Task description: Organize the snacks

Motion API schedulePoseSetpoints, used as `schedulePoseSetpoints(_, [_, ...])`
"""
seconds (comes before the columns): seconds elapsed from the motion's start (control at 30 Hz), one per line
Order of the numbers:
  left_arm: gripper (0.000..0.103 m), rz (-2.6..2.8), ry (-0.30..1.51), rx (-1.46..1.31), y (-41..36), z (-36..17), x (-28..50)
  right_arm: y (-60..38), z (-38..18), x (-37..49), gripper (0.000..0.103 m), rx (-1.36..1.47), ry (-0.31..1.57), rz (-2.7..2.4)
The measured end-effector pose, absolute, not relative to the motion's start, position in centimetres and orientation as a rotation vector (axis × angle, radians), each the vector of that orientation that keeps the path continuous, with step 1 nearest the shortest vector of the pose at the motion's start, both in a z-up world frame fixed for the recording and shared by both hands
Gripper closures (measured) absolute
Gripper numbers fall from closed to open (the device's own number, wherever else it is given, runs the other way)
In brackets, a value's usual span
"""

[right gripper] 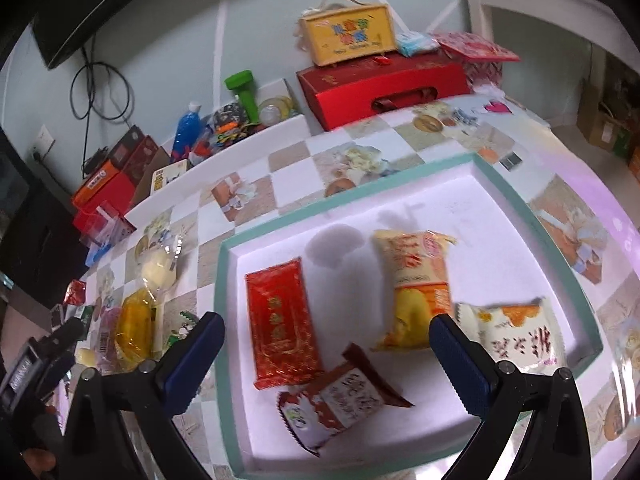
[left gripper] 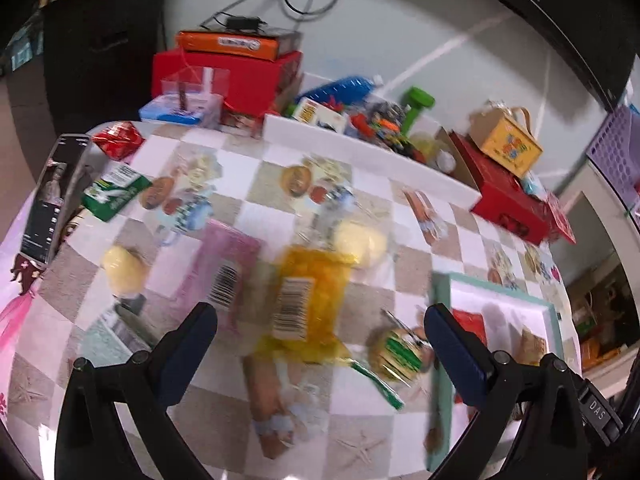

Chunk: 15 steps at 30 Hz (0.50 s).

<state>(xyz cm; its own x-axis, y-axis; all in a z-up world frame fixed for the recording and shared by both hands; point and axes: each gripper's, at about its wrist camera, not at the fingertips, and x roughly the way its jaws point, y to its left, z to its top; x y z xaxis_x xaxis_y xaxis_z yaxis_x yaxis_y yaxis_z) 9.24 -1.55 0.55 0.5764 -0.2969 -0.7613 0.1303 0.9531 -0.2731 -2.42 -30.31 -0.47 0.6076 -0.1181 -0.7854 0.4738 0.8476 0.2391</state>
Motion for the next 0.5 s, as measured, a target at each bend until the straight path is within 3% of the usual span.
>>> schedulePoseSetpoints(0.5, [0.0, -0.064, 0.883, -0.268, 6.4, 1.5, 9.9, -20.7, 0.2, 4.6, 0.0, 0.325, 0.871, -0.154])
